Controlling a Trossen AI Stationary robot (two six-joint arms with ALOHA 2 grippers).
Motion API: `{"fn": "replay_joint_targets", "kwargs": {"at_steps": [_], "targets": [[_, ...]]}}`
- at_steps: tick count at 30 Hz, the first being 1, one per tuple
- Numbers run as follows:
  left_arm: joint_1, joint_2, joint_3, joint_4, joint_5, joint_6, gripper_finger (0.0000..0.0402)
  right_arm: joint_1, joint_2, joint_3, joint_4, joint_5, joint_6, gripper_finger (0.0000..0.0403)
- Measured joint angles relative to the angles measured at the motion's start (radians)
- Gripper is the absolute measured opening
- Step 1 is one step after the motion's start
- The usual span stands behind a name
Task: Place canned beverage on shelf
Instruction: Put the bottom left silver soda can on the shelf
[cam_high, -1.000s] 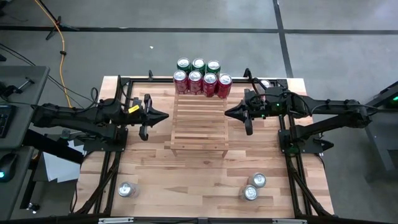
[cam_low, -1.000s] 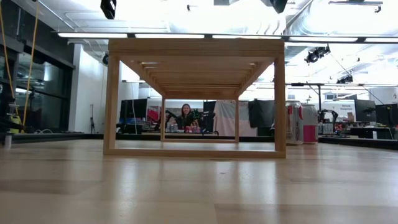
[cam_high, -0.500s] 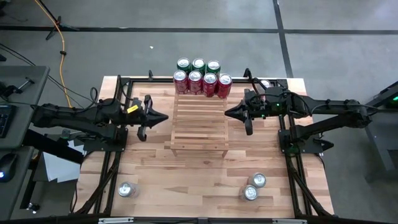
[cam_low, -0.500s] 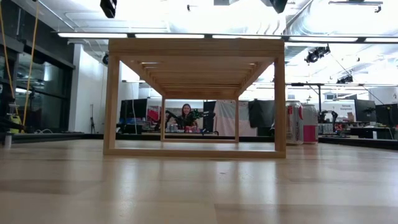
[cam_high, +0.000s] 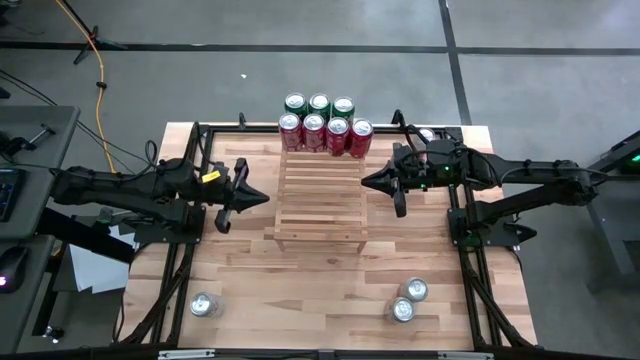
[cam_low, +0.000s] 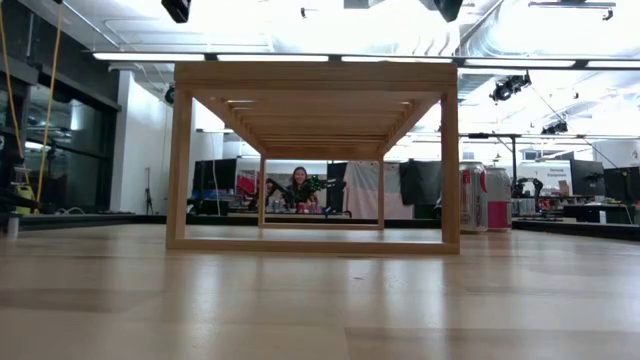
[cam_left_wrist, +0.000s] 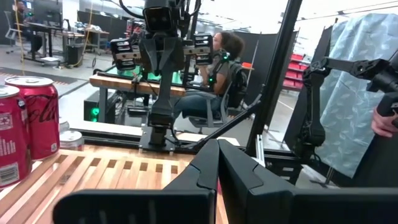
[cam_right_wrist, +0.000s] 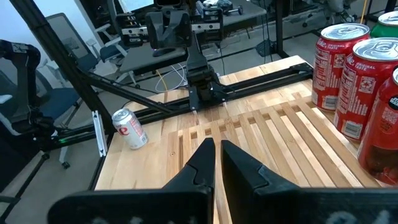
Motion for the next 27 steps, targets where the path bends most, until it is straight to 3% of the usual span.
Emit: {"fn": "replay_joint_targets", "kwargs": {"at_steps": [13,19,23,27], "targets": [[0.0,0.0,0.0,0.0,-0.003,-0.043,0.0,0.0,0.0,0.0,0.0,0.0,0.059,0.0012],[0.0,0.006,0.0,0.001,-0.104,-0.081,0.0003,0.0,0.0,0.0,0.0,0.0,0.059,0.0012],[0.0,0.006,0.0,-0.001,-0.164,-0.081,0.0022,0.0,0.0,0.0,0.0,0.0,0.055,0.0012],[0.0,0.006,0.0,-0.014,-0.215,-0.089,0.0066,0.0,0.0,0.0,0.0,0.0,0.052,0.0012]]}}
